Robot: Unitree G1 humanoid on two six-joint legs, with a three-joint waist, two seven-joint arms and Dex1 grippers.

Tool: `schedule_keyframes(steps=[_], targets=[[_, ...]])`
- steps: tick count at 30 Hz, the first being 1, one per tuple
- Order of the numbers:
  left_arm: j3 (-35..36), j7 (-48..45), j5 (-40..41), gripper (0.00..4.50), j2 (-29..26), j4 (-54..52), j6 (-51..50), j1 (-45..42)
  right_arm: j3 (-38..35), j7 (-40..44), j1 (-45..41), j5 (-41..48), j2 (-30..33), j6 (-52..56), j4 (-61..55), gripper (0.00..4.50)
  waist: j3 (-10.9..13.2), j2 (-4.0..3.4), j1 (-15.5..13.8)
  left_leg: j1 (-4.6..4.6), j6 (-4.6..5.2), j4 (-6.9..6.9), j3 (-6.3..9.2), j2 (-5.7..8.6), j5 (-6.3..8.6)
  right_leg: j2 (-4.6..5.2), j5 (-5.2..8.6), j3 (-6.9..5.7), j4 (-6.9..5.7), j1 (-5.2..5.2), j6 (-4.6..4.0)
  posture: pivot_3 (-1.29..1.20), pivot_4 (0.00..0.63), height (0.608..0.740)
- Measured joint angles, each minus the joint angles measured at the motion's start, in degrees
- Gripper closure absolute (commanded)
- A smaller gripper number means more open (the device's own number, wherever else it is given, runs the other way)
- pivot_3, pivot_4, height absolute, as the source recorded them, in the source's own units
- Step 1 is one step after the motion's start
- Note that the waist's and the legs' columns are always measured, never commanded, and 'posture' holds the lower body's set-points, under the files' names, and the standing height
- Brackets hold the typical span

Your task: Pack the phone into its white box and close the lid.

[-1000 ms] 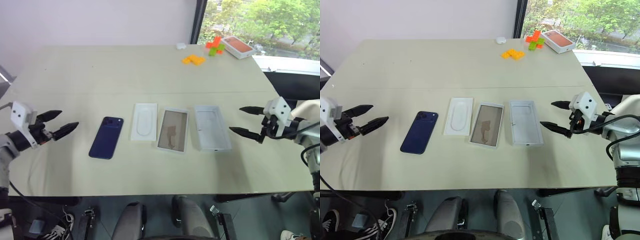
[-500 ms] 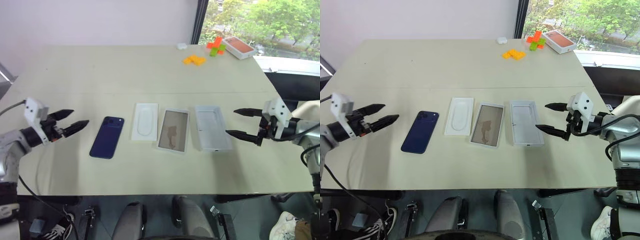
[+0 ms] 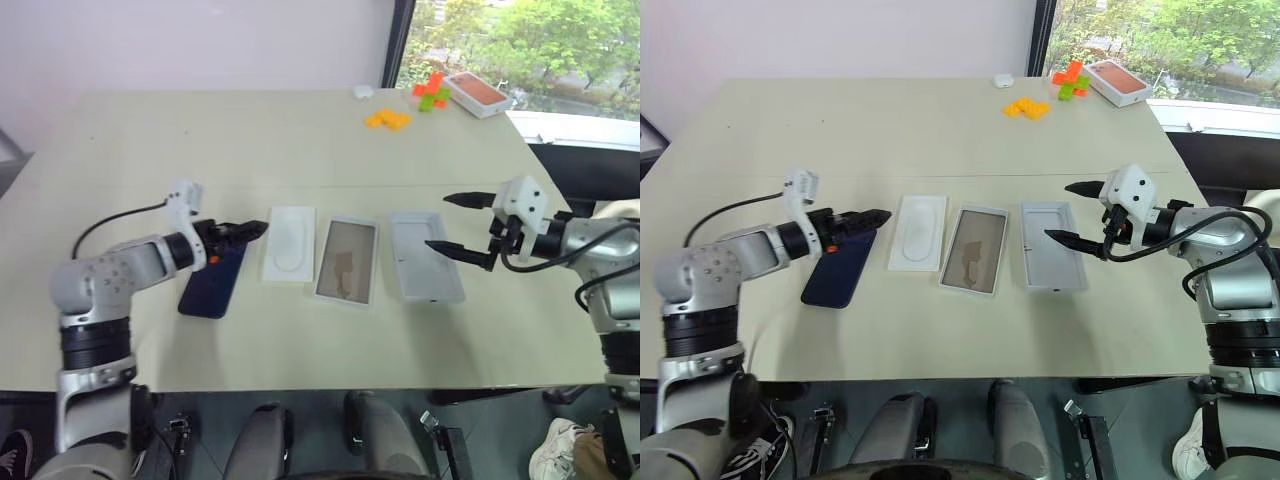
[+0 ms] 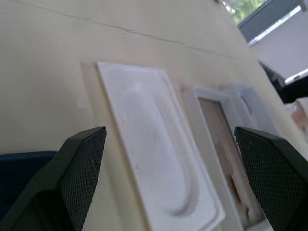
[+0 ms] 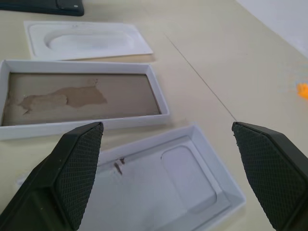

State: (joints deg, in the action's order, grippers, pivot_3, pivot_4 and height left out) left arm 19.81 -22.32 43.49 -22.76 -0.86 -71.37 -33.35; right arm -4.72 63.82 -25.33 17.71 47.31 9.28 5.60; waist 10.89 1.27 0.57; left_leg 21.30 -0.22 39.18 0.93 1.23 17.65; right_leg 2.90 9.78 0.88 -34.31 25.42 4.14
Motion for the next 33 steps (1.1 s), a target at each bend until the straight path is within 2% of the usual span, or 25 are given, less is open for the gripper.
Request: schedule_keyframes(steps=[9,18,26,29,33], targets=[[0.09,8.33,-0.4,0.01,4.43,-0.25,-4.87,-0.79,-0.06,-0.35,0.34,-0.54,-0.09,-0.89,0.3,0.0,0.0,0.0,0.19,-0.05,-0.06,0.0,-0.04,0.0,-0.04,-0.04,0.0,0.04,0.0,-0.02,0.0,0.0,0.15,0.74],[0.13,13.11,-1.98,0.01,7.71,2.7,-6.09,-2.98,-0.06,-0.43,0.55,-0.55,-0.15,-1.19,0.32,0.0,0.0,0.0,0.02,-0.03,-0.07,0.0,-0.04,0.03,-0.04,-0.03,0.0,0.04,0.04,-0.03,0.0,0.0,0.15,0.74],[1.65,15.18,-2.49,0.01,10.85,4.92,-5.56,-4.57,0.02,3.15,2.73,1.78,0.07,2.31,-4.42,0.0,0.0,0.0,0.01,-0.05,-0.08,0.0,-0.03,0.03,-0.05,-0.03,0.0,0.03,0.03,-0.05,0.0,0.0,0.15,0.74],[2.5,15.88,-2.47,0.8,12.51,5.32,-5.63,-4.71,0.04,3.43,2.82,1.79,0.08,2.77,-5.7,0.0,0.0,0.0,-0.07,-0.04,-0.09,0.0,-0.02,0.04,-0.05,-0.02,0.0,0.03,0.03,-0.06,0.0,0.0,0.15,0.74],[3.77,17.19,-2.47,2.79,14.26,6.56,-6.41,-4.7,0.04,4.31,3.26,2.6,0.13,3.76,-6.85,0.0,0.0,0.0,-0.04,-0.03,-0.09,0.01,-0.02,0.05,-0.05,-0.02,0.0,0.03,0.05,-0.06,0.01,0.0,0.15,0.74]])
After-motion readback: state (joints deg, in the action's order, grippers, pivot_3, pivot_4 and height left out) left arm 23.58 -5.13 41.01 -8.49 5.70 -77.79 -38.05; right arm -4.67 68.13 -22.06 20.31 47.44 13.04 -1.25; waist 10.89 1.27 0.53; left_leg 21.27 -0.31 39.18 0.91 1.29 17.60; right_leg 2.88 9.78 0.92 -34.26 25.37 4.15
